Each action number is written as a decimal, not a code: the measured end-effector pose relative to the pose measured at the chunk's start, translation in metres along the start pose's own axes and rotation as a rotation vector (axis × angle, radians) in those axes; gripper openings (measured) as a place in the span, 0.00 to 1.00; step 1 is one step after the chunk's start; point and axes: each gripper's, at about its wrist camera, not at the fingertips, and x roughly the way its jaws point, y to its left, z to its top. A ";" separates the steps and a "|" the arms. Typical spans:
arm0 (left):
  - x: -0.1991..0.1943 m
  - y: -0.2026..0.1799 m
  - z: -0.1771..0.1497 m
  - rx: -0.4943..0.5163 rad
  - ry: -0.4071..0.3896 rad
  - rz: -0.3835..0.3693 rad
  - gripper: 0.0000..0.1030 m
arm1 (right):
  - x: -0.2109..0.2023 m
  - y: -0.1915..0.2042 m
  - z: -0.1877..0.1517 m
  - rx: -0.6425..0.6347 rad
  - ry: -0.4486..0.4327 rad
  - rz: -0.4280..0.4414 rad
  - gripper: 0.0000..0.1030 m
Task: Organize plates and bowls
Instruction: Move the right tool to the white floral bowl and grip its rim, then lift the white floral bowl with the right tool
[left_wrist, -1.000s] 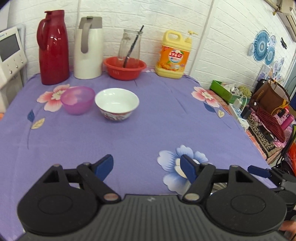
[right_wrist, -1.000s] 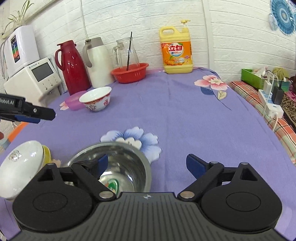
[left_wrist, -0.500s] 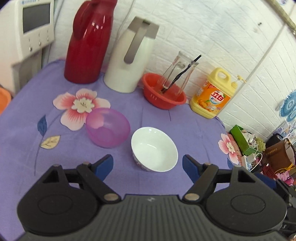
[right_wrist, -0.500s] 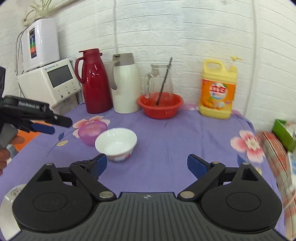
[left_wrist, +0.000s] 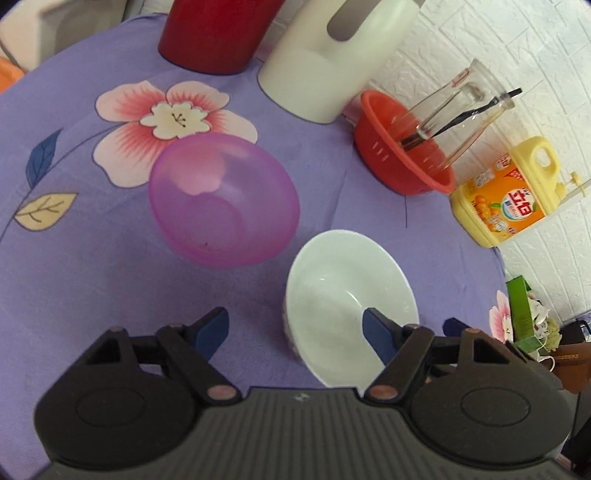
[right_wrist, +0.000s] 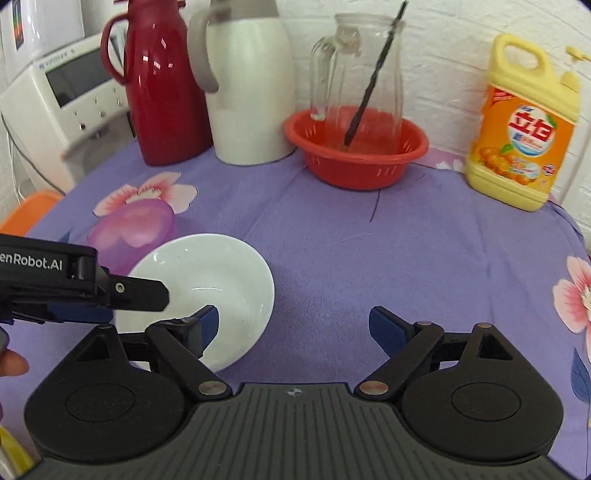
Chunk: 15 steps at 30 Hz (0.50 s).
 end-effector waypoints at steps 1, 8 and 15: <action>0.003 0.000 -0.001 -0.010 0.003 -0.002 0.71 | 0.005 0.002 0.000 -0.009 0.008 0.003 1.00; 0.016 -0.001 -0.001 -0.018 -0.010 -0.030 0.44 | 0.029 0.011 0.000 -0.049 0.023 0.030 1.00; 0.008 -0.009 -0.011 0.046 0.003 -0.055 0.26 | 0.009 0.026 -0.007 -0.058 0.023 0.099 0.52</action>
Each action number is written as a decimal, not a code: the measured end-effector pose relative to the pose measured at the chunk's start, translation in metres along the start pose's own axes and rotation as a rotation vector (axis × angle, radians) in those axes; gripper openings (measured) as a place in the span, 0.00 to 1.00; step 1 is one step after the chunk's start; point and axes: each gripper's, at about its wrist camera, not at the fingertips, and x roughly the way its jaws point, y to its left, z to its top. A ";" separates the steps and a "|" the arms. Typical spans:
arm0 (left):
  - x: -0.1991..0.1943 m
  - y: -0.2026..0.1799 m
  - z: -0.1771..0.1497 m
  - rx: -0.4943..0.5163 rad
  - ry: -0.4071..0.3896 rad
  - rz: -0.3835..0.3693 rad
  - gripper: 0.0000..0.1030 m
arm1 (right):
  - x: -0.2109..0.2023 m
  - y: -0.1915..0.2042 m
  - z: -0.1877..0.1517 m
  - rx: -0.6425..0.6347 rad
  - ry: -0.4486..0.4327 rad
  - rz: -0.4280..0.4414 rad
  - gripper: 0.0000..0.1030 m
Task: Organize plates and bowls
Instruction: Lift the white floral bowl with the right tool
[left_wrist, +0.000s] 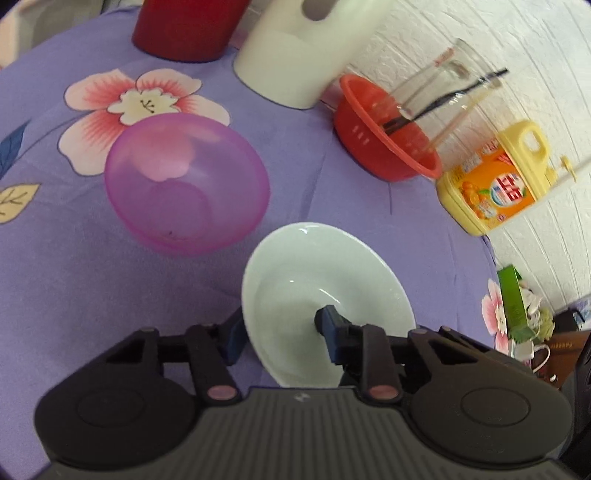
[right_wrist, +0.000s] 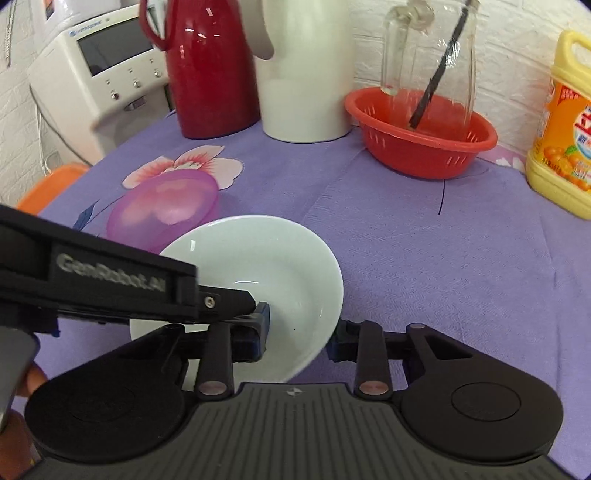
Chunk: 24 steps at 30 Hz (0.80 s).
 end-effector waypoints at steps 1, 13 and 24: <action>-0.005 -0.001 -0.003 0.006 0.000 -0.006 0.26 | -0.006 0.001 -0.002 0.001 -0.004 -0.001 0.52; -0.092 -0.036 -0.086 0.095 -0.016 -0.112 0.26 | -0.117 0.025 -0.053 -0.009 -0.078 -0.079 0.53; -0.137 -0.066 -0.215 0.238 0.066 -0.199 0.25 | -0.212 0.040 -0.168 0.043 -0.108 -0.204 0.55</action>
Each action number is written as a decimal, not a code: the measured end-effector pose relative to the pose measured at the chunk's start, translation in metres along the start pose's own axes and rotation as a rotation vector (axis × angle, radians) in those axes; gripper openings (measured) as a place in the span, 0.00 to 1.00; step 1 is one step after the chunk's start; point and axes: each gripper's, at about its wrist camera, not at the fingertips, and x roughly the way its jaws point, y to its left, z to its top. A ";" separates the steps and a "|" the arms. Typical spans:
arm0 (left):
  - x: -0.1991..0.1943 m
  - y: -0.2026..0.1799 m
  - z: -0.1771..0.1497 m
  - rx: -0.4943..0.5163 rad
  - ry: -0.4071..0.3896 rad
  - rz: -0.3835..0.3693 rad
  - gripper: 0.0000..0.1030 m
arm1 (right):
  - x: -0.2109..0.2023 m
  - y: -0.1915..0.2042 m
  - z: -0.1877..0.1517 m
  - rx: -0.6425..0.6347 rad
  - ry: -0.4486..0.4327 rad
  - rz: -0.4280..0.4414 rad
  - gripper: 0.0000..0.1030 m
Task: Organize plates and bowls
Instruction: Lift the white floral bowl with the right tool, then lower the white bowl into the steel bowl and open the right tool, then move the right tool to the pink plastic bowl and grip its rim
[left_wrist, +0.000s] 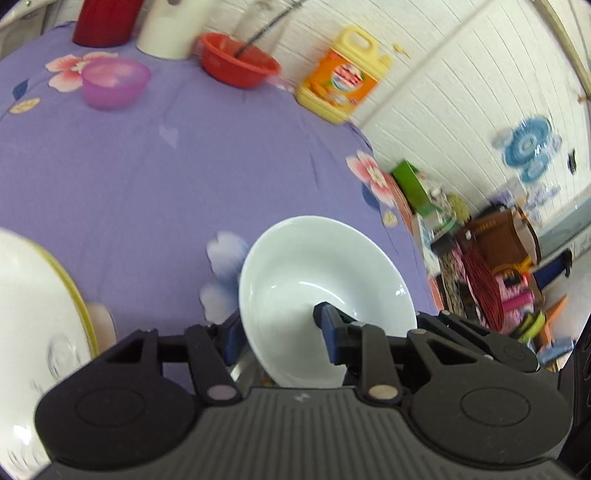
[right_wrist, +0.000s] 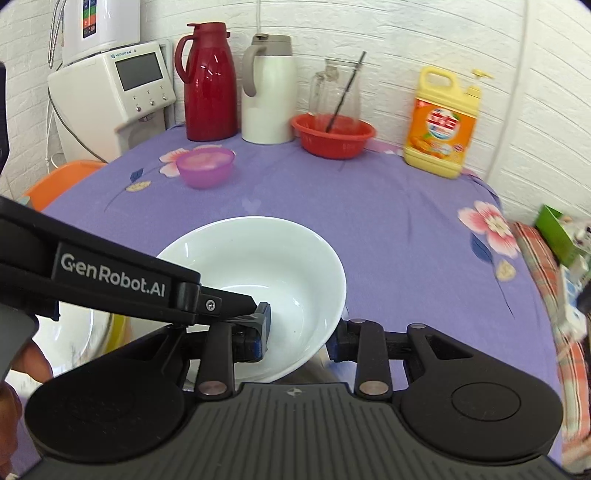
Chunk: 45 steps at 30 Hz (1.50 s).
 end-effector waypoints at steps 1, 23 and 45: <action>0.000 -0.003 -0.009 0.009 0.011 -0.003 0.25 | -0.005 -0.001 -0.009 0.007 0.004 -0.006 0.54; 0.004 -0.010 -0.018 0.147 0.098 0.035 0.96 | -0.020 -0.029 -0.055 0.141 -0.036 0.032 0.64; -0.062 0.082 0.042 0.223 -0.170 0.413 0.99 | 0.015 -0.036 -0.018 0.154 -0.033 0.088 1.00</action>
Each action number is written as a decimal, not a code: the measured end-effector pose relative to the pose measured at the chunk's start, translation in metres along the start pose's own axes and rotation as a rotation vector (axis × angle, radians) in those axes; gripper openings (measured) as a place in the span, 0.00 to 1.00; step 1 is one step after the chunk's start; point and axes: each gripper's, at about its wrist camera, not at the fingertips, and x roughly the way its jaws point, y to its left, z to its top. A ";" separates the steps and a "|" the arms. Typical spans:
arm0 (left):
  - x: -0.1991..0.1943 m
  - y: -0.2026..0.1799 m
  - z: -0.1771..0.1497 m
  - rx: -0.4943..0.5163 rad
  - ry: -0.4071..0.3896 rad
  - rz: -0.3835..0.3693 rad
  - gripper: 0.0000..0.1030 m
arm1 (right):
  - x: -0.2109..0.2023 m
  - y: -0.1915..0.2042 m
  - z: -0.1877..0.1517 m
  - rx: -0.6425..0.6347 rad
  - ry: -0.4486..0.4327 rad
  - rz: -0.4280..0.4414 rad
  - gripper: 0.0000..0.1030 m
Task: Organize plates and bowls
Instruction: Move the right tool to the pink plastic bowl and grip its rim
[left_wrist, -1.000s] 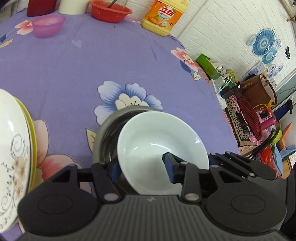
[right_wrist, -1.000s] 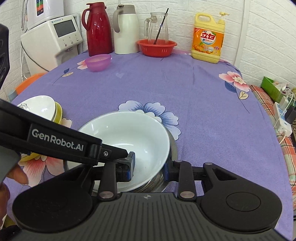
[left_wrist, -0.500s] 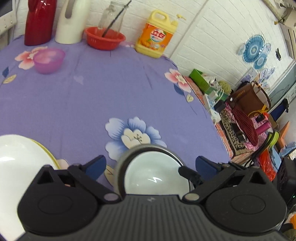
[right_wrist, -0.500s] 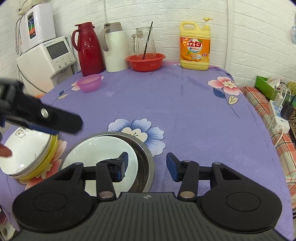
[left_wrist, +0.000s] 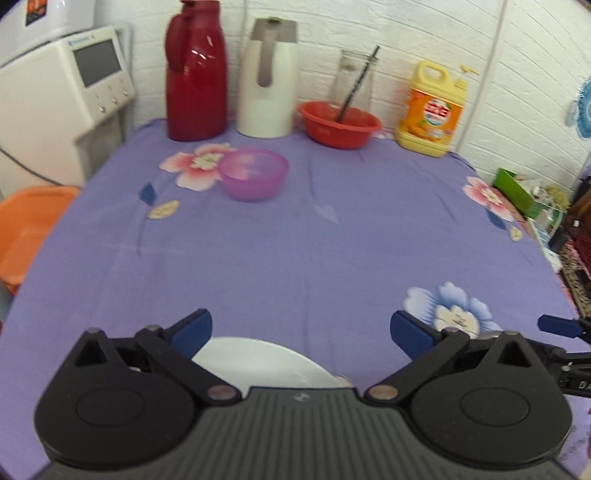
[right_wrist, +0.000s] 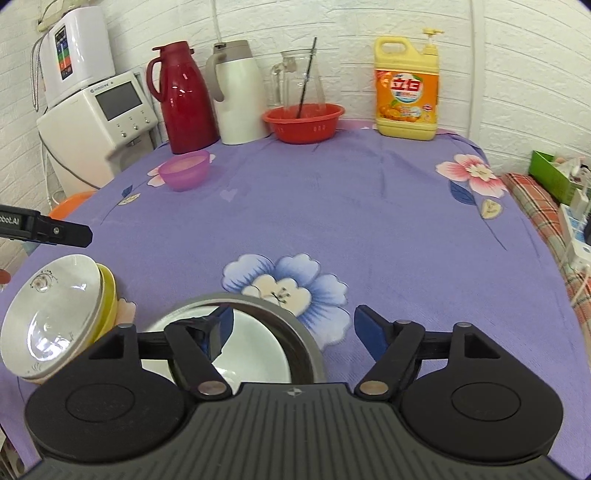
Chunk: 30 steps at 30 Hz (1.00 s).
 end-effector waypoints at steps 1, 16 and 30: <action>0.001 0.004 0.002 0.002 -0.007 0.010 0.99 | 0.005 0.004 0.005 -0.009 0.003 0.006 1.00; 0.046 0.072 0.056 -0.041 -0.035 0.067 0.99 | 0.101 0.069 0.097 -0.162 0.065 0.093 1.00; 0.146 0.139 0.125 -0.319 0.019 -0.019 0.99 | 0.211 0.097 0.168 -0.145 0.106 0.146 1.00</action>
